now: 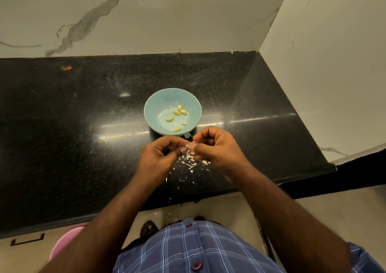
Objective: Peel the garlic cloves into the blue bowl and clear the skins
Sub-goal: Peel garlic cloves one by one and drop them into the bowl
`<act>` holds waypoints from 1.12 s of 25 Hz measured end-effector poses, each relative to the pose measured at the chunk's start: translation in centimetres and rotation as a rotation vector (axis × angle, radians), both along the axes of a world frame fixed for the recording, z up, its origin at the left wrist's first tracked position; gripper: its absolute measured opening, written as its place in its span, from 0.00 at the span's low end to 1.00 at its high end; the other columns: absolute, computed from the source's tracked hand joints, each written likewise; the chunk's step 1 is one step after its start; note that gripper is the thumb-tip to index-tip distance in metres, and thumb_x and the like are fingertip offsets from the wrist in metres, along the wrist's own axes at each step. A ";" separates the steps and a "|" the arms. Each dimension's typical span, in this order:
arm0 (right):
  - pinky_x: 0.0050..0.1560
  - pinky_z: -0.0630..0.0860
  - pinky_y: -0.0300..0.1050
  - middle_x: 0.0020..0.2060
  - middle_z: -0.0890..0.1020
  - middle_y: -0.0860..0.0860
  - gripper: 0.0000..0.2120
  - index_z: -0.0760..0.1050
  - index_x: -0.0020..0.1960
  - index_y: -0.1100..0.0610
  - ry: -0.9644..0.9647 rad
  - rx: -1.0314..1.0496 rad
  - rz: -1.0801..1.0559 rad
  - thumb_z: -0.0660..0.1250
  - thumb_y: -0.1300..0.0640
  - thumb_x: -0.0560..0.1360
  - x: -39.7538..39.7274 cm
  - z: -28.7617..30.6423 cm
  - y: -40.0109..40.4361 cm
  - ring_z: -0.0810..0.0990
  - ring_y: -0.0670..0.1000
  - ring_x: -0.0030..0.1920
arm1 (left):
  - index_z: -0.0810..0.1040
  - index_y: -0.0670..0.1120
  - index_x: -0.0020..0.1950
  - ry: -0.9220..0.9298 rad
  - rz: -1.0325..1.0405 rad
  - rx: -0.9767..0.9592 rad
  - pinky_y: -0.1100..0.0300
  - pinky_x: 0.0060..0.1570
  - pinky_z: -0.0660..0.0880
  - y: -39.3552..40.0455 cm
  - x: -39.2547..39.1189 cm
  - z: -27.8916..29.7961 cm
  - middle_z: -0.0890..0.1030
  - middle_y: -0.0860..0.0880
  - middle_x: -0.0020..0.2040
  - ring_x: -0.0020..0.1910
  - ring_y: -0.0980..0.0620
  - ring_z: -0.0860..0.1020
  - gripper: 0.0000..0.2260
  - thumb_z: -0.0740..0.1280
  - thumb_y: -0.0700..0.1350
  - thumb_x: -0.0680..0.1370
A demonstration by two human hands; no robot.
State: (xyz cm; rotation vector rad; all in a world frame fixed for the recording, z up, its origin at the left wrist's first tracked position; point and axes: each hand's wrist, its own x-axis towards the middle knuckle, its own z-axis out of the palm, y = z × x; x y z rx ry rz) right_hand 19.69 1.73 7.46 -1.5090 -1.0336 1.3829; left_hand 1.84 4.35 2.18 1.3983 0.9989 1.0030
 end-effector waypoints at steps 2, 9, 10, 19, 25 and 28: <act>0.43 0.83 0.45 0.44 0.85 0.61 0.09 0.78 0.51 0.63 -0.010 0.016 0.000 0.75 0.68 0.73 0.0 -0.1 0.0 0.84 0.52 0.41 | 0.85 0.49 0.51 -0.015 -0.013 -0.019 0.48 0.55 0.82 0.0 0.0 0.1 0.87 0.47 0.46 0.49 0.47 0.86 0.11 0.74 0.34 0.75; 0.39 0.80 0.42 0.43 0.84 0.62 0.09 0.78 0.49 0.61 -0.081 0.039 0.015 0.75 0.68 0.73 0.0 -0.3 0.3 0.83 0.50 0.39 | 0.87 0.57 0.47 -0.072 -0.060 -0.048 0.60 0.51 0.81 0.1 -0.1 1.1 0.88 0.49 0.45 0.47 0.52 0.86 0.11 0.75 0.41 0.71; 0.40 0.80 0.43 0.42 0.84 0.61 0.08 0.78 0.49 0.60 -0.122 0.052 0.010 0.74 0.68 0.73 0.0 -0.5 0.4 0.82 0.50 0.38 | 0.87 0.55 0.47 -0.072 -0.043 -0.053 0.59 0.51 0.82 0.2 -0.1 1.0 0.88 0.48 0.45 0.47 0.50 0.86 0.10 0.75 0.41 0.71; 0.53 0.83 0.47 0.43 0.87 0.48 0.06 0.85 0.53 0.53 -0.386 0.100 0.055 0.74 0.60 0.76 1.8 -1.2 0.3 0.85 0.46 0.47 | 0.83 0.44 0.52 -0.154 0.050 -0.224 0.60 0.46 0.82 0.3 0.0 0.5 0.87 0.43 0.43 0.44 0.49 0.85 0.07 0.73 0.38 0.74; 0.46 0.77 0.27 0.46 0.85 0.46 0.08 0.84 0.55 0.54 -0.537 0.157 0.083 0.72 0.61 0.77 1.8 -1.2 0.1 0.82 0.39 0.46 | 0.84 0.42 0.51 -0.216 0.061 -0.340 0.56 0.47 0.79 0.2 -0.2 0.5 0.85 0.44 0.43 0.43 0.50 0.83 0.11 0.75 0.42 0.70; 0.44 0.79 0.32 0.41 0.85 0.45 0.08 0.85 0.52 0.53 -0.561 0.202 0.049 0.76 0.60 0.74 1.9 -1.2 0.1 0.83 0.42 0.43 | 0.84 0.41 0.52 -0.221 0.055 -0.370 0.53 0.48 0.78 0.2 -0.2 0.7 0.85 0.44 0.42 0.41 0.50 0.82 0.12 0.75 0.43 0.69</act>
